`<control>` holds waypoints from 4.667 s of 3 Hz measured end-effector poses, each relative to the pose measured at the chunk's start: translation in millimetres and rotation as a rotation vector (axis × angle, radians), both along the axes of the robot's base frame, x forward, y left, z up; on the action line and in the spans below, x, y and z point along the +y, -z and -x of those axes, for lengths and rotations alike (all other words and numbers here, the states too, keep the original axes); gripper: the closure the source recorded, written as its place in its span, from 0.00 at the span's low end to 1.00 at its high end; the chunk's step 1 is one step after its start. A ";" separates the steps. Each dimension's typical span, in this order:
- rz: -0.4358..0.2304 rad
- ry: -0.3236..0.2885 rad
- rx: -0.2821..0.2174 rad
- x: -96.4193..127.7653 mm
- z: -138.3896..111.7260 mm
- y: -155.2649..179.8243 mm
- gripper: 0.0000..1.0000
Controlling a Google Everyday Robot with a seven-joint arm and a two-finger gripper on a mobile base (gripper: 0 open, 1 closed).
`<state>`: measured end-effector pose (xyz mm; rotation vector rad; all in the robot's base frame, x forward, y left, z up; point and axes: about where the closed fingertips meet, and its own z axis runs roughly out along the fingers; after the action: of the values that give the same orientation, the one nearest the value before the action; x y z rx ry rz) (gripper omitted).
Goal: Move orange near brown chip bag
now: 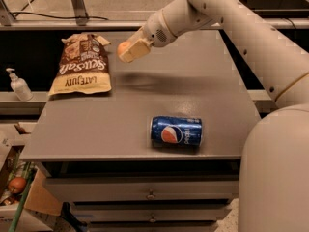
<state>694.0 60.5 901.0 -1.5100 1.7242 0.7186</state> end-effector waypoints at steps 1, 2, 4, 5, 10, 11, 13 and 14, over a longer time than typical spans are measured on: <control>0.013 -0.039 0.031 22.2 14.3 16.3 1.00; 0.024 -0.064 0.067 36.5 25.9 35.6 1.00; 0.054 -0.087 0.116 48.6 36.9 58.1 0.64; 0.064 -0.087 0.120 46.5 36.7 60.8 0.40; 0.082 -0.051 0.126 14.4 29.4 64.8 0.00; 0.089 -0.016 0.123 -11.1 22.0 65.8 0.00; 0.094 0.031 0.110 -48.2 13.2 63.4 0.00; 0.092 0.060 0.087 -80.4 7.0 55.9 0.00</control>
Offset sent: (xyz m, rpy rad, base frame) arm -0.0391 0.0478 -0.0555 -0.0374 0.1051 0.0842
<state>687.0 -19.9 845.0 -1.5013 1.8827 0.6911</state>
